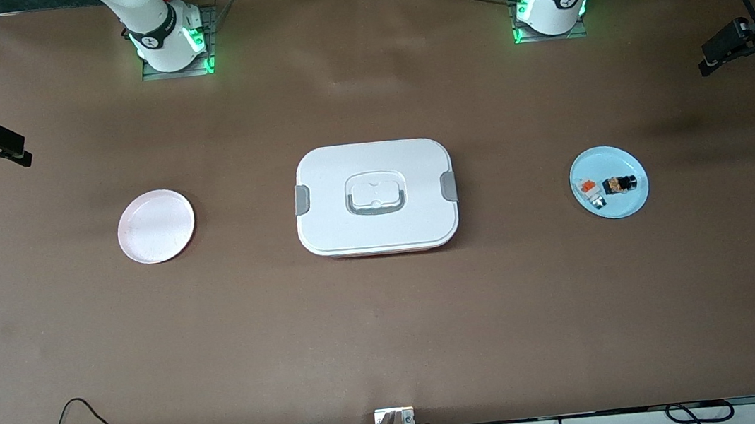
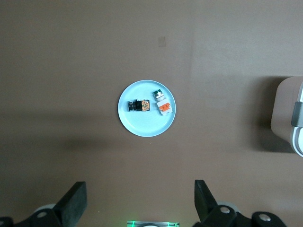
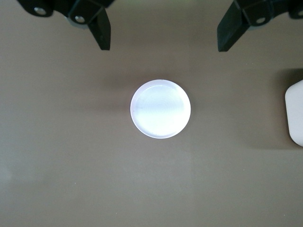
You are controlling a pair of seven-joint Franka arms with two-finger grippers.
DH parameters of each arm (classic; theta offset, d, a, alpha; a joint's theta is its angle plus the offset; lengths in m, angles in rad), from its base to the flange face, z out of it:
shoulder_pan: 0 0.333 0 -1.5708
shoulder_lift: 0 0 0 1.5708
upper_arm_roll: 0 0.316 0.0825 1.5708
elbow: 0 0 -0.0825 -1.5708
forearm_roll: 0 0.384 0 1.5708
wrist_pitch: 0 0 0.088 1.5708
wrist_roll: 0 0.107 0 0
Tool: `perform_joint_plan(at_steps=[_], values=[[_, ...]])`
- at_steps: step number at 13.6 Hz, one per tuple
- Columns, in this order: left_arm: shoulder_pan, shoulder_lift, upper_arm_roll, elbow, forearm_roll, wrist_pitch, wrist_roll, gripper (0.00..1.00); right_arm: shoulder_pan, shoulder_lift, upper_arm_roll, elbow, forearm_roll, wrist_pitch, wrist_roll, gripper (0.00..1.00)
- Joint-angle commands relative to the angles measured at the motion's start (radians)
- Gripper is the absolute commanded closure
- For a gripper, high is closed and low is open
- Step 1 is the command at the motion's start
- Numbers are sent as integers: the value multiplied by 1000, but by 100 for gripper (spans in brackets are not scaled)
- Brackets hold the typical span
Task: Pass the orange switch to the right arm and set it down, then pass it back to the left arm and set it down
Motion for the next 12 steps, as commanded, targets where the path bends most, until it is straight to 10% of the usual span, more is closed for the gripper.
perform_joint_plan(at_steps=[1, 12], values=[[7, 22, 2, 37, -2, -19, -8, 0, -1, -7, 2, 14, 6, -20, -11, 0], [71, 309, 6, -110, 2, 211, -29, 0, -1, -7, 2, 14, 7, -18, -11, 0]])
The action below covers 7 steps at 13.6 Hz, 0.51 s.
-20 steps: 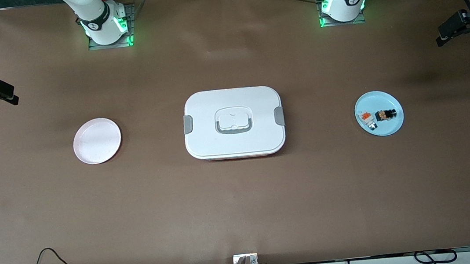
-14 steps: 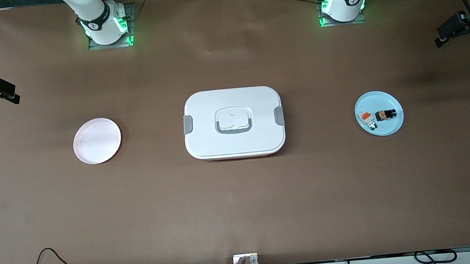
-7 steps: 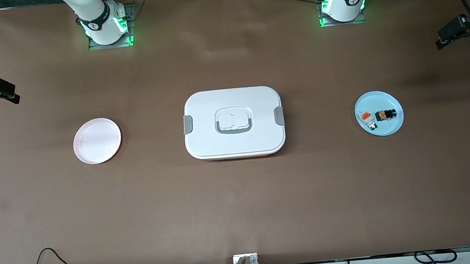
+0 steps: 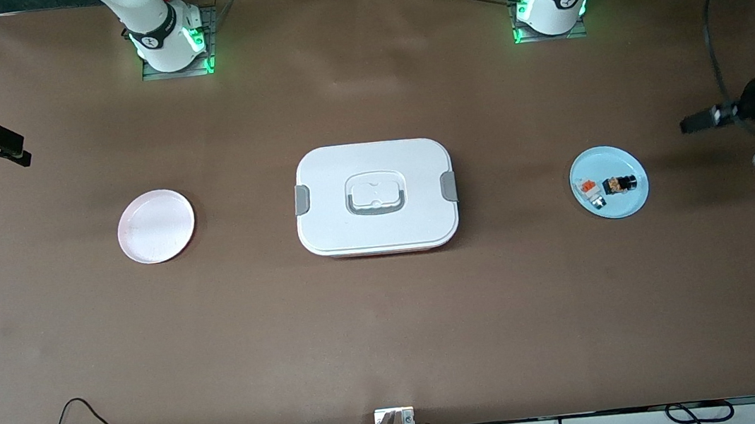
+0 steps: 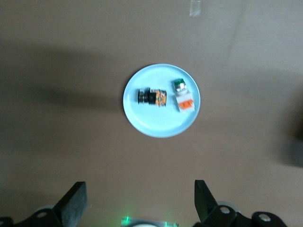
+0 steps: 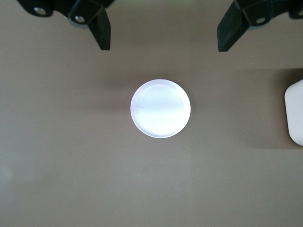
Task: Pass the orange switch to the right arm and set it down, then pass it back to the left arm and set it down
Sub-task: 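Reach the left gripper down to the black-orange switch on the blue plate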
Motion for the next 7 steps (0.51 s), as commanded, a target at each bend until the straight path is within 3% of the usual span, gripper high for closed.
perform_joint_plan(at_steps=[1, 3, 7], values=[[9, 63, -6, -89, 4, 152, 19, 0, -1, -7, 2, 10, 7, -17, -11, 0], [9, 116, -8, -135, 40, 244, 19, 0, -1, -7, 3, 10, 6, -17, -9, 0], [24, 244, -8, -141, 42, 388, 17, 0, -1, -7, 2, 10, 6, -17, -9, 0]])
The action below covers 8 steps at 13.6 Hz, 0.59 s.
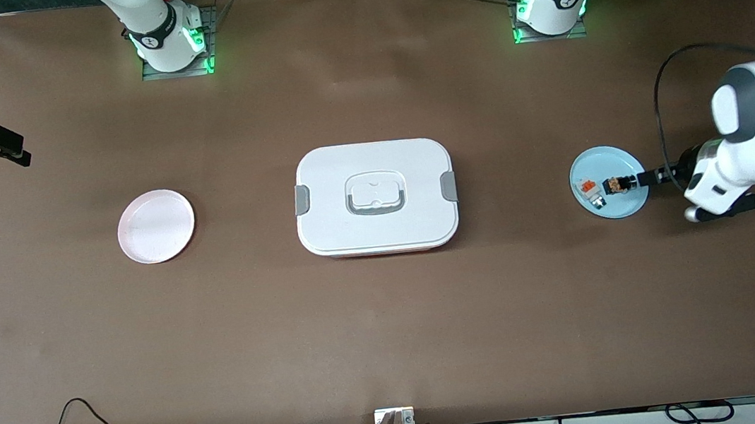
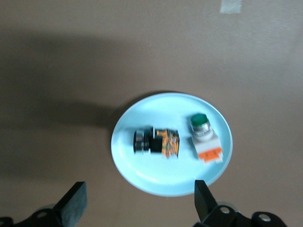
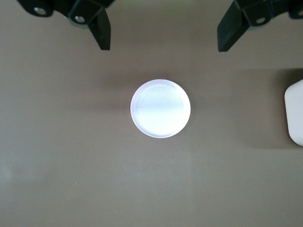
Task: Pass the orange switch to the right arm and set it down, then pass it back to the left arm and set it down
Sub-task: 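Reach the left gripper down to the black-orange switch on the blue plate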
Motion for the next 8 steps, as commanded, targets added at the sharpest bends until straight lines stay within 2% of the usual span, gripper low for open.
perform_joint_plan(at_steps=[1, 4, 8], values=[[22, 62, -7, 8, 16, 53, 14, 0, -1, -7, 2, 9, 6, -17, -9, 0], [10, 108, -13, 8, 13, 70, -4, 0, -2, -7, 2, 15, 6, -17, -8, 0], [7, 119, -18, -19, 13, 97, -13, 0, -2, -6, 0, 28, 9, -17, -9, 0]])
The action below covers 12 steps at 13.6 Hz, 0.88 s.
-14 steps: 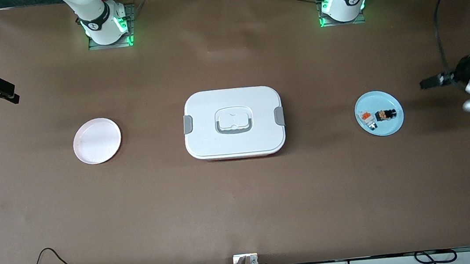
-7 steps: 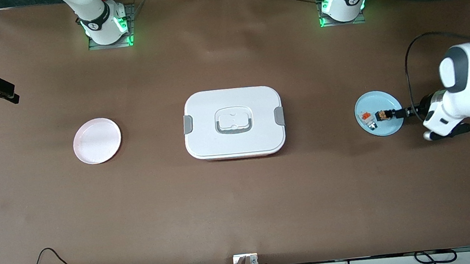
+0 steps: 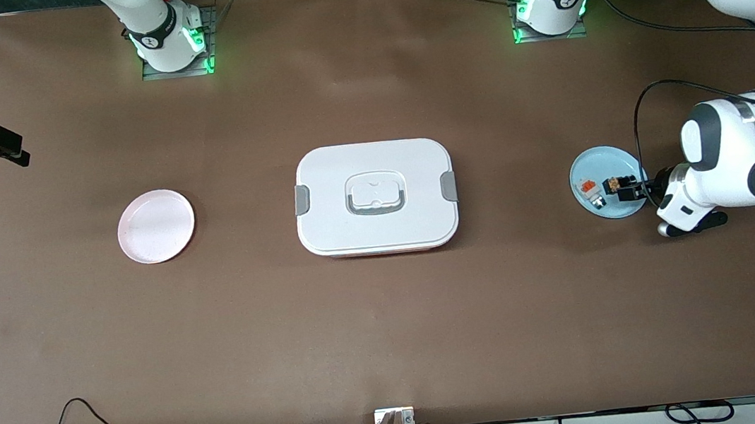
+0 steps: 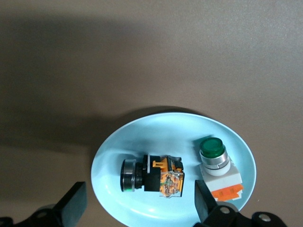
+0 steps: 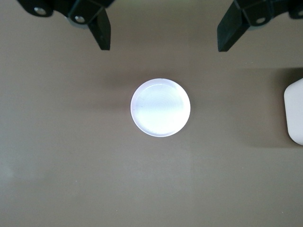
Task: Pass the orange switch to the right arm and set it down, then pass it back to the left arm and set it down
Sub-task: 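Reach the left gripper down to the black-orange switch on the blue plate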
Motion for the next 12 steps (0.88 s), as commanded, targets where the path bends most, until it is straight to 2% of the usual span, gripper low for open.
perform_joint_plan(at_steps=[1, 8, 12], values=[[0, -1, -6, -20, 12, 14, -10, 0, -2, -6, 0, 19, 9, -17, -9, 0], [-12, 1, -6, -77, 12, 41, -8, 0, -2, -4, 0, 19, 10, -18, 0, 0], [-12, 4, -4, -127, 14, 114, -5, 0, -2, -3, 0, 19, 9, -41, 3, 0]])
